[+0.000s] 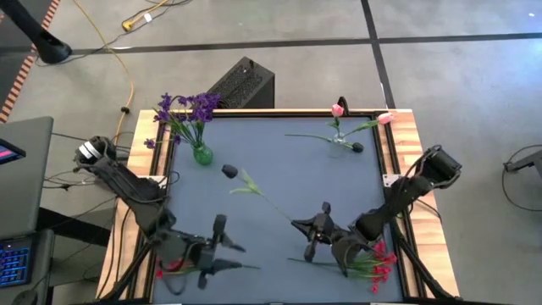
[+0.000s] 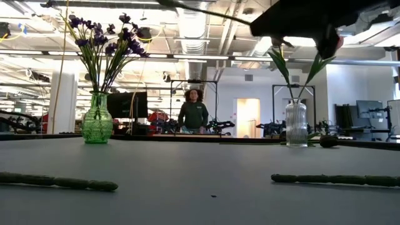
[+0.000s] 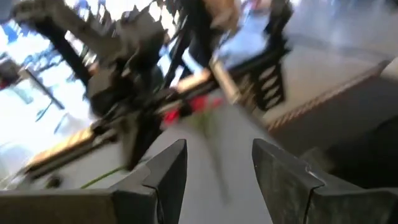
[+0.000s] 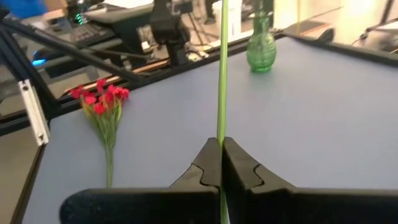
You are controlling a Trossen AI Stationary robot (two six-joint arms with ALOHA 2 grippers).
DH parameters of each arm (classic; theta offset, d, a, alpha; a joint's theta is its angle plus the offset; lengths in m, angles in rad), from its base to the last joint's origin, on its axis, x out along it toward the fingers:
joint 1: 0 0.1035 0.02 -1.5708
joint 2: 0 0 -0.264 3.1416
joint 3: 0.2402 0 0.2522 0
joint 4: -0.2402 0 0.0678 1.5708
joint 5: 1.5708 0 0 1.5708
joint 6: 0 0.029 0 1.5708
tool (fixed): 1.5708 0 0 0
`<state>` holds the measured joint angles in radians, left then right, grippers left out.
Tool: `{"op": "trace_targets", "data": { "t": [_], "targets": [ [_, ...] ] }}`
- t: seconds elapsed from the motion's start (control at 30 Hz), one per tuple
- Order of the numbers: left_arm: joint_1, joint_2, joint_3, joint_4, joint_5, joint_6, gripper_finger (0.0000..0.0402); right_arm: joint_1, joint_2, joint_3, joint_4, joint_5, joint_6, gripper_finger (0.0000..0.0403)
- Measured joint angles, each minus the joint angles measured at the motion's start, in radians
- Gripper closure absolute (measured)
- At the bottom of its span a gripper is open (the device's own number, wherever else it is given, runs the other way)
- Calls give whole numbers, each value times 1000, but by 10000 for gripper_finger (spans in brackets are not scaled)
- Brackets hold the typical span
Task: Sort flowers into vase by color
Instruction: Put the left black flower into the green vase
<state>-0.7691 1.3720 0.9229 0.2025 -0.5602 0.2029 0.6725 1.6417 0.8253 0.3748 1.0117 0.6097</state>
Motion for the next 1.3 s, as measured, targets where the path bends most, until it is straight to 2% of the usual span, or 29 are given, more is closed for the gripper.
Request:
{"op": "trace_targets", "data": {
  "t": [0.1, 0.23, 0.37, 0.53, 0.7, 0.83, 0.97, 1.17, 1.23, 1.3],
  "targets": [
    [-24, 3, -79, 210, 44, 3, 230, 19, 0, 0, 2, 56, 1, 379],
    [-25, 4, -179, 379, 74, -71, 230, 41, 0, 0, 23, 125, -1, 379],
    [-17, 4, -263, 548, -9, -119, 230, 52, 0, 0, 125, 168, -91, 378],
    [34, 4, -323, 678, -89, -193, 230, 35, 16, 0, 317, 141, -251, 375],
    [104, 4, -332, 694, -66, -225, 230, 5, 111, 0, 612, 8, -433, 379],
    [136, 4, -332, 742, -28, -169, 230, -23, 165, 0, 817, -112, -534, 379],
    [165, 4, -332, 763, -23, -127, 230, -51, 170, 1, 884, -222, -555, 379],
    [230, 4, -332, 762, -17, -92, 230, -124, 170, 2, 894, -364, -542, 379],
    [259, 4, -332, 763, 47, -92, 230, -151, 170, 2, 893, -394, -532, 379],
    [288, 4, -332, 762, 162, -91, 230, -173, 170, 2, 893, -405, -536, 379]
  ]
}}
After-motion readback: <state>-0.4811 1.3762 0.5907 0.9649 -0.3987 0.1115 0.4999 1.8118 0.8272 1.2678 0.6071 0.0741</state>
